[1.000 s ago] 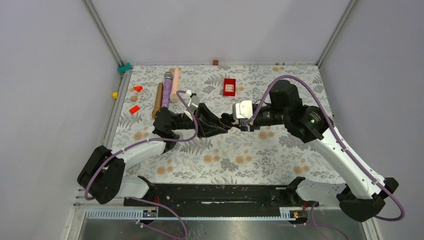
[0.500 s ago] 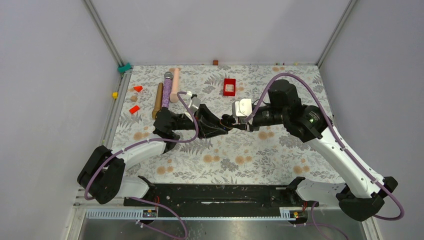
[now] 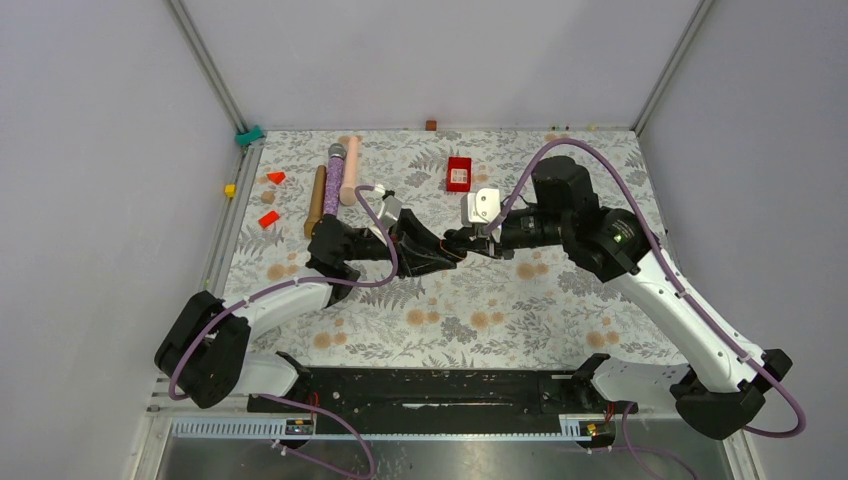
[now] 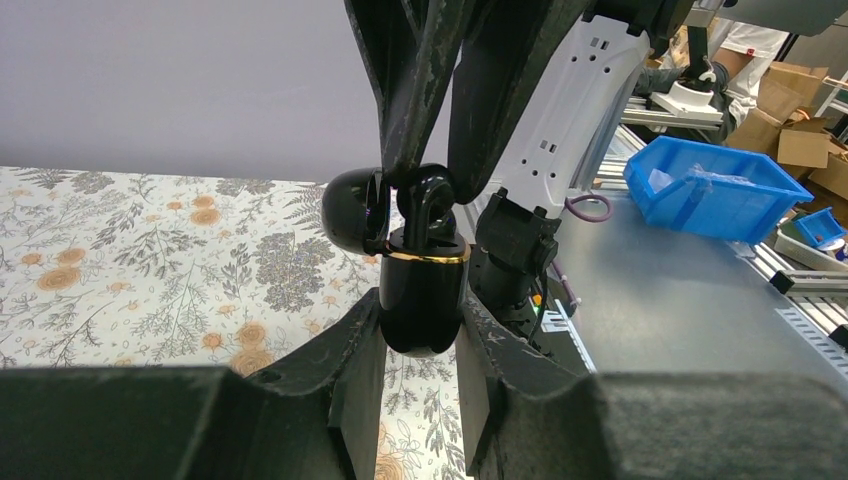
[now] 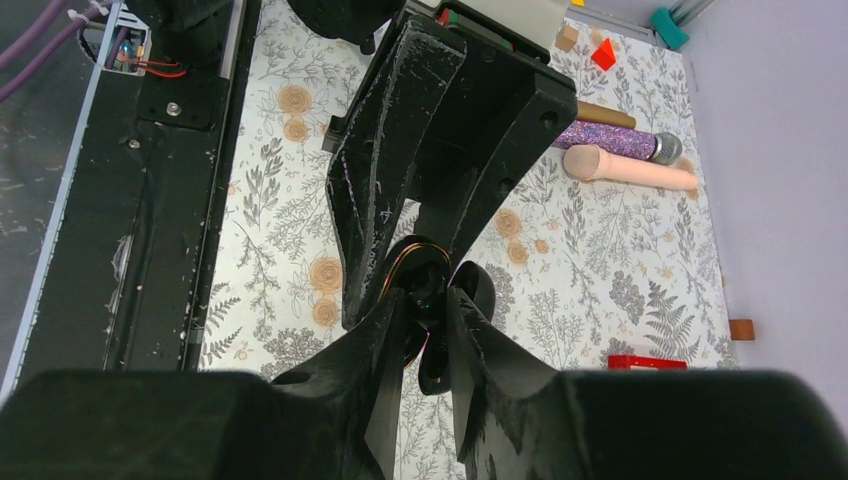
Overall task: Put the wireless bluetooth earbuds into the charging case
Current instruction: Place the earbud in the charging case.
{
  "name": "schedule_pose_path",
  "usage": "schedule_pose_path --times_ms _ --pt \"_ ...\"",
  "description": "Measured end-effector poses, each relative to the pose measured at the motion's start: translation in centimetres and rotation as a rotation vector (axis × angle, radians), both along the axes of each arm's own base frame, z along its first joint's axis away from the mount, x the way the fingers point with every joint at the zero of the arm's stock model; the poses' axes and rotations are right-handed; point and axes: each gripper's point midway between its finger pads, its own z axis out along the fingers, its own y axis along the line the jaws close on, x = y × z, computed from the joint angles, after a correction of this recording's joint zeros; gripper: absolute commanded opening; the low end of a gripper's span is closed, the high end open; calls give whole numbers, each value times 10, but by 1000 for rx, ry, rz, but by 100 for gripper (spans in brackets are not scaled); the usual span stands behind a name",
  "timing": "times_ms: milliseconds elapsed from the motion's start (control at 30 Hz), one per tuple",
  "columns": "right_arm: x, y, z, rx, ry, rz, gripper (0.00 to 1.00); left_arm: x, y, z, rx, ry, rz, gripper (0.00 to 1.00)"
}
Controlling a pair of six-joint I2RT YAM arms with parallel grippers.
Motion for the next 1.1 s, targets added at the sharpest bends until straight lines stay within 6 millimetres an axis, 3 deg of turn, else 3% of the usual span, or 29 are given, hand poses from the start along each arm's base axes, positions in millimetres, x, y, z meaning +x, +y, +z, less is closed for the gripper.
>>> schedule_pose_path --times_ms 67,500,633,867,1100 --pt "0 0 0 2 5 -3 21 0 0 0 0 -2 0 3" --pt "1 2 -2 7 51 -23 20 1 0 -2 5 -17 6 3" --pt "1 4 -2 11 72 -31 28 2 -1 -3 6 -26 10 3" --pt "1 5 -1 18 89 -39 33 2 -1 -3 6 -30 11 4" --pt "-3 3 19 60 81 -50 40 2 -1 -3 6 -30 10 4"
